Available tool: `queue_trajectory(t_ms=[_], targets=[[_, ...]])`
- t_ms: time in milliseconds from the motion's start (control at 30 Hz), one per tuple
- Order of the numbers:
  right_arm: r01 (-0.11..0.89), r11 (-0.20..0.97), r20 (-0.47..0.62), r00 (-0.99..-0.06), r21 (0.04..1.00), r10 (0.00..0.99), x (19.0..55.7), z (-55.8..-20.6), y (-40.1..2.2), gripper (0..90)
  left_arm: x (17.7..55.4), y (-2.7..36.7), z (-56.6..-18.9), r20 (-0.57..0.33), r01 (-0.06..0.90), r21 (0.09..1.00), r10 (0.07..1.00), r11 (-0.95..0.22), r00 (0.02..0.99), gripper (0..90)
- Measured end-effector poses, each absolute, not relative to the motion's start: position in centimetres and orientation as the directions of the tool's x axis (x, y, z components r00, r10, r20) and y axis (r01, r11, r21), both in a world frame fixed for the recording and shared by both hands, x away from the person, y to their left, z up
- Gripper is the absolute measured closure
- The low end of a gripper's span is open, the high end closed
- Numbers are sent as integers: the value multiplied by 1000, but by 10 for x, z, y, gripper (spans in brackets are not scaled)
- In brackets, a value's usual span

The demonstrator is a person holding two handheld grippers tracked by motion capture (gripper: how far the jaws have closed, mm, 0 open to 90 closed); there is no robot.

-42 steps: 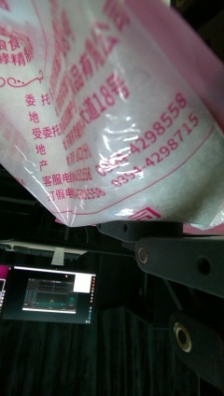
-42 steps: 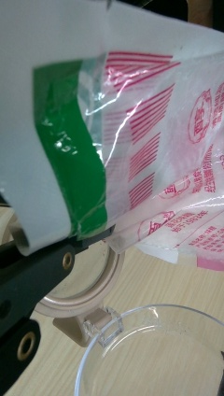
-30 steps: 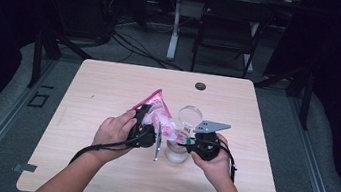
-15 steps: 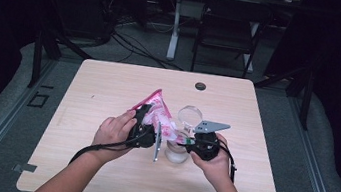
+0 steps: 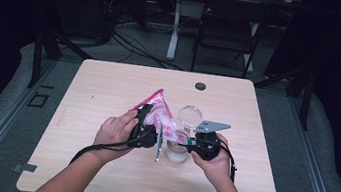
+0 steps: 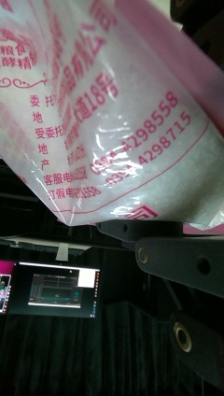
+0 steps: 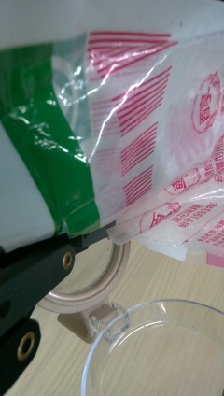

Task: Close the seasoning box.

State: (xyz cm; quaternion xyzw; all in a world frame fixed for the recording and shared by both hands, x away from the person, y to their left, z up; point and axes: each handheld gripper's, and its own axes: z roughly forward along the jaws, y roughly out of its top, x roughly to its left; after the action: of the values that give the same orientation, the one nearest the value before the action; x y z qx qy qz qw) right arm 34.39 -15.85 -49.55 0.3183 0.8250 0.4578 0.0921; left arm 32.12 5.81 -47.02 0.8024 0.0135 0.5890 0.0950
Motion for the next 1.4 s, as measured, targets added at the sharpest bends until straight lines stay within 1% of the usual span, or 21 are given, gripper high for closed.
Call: queue_trajectory(t_ms=[367,1400], targets=[[448,380,139,-775,809,617,345,-495,-162,900,321,55,-471,943,-92,169,134,-981,304,630],[458,372,159,-776,807,610,346,-499,-157,900,317,58,-469,953,-103,132,97,-986,288,630]])
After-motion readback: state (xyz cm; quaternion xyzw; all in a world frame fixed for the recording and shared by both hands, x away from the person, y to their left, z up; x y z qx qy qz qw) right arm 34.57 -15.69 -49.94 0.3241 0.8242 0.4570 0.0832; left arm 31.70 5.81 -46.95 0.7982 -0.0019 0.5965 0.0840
